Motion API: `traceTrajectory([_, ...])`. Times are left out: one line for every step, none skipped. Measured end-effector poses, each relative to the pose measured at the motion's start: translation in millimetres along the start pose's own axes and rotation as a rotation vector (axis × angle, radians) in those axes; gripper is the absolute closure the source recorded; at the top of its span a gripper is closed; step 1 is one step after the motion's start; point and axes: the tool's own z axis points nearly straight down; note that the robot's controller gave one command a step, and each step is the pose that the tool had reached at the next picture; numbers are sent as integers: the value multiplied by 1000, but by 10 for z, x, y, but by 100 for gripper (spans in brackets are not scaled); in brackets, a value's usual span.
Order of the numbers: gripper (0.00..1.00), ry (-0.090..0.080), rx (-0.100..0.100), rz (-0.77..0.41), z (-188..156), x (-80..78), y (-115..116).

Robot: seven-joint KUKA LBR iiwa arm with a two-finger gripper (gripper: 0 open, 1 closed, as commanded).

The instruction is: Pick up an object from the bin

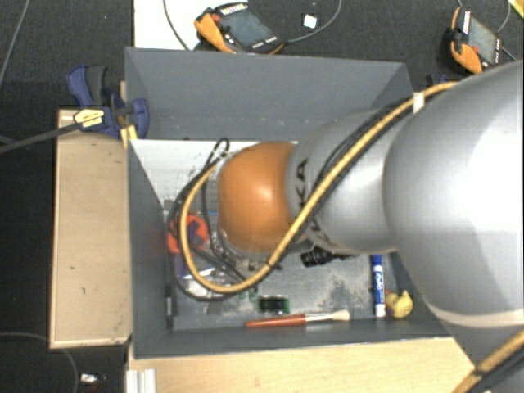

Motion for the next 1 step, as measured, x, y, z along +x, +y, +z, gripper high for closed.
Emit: traceTrajectory([0,-6,-3,5,-303,6,4])
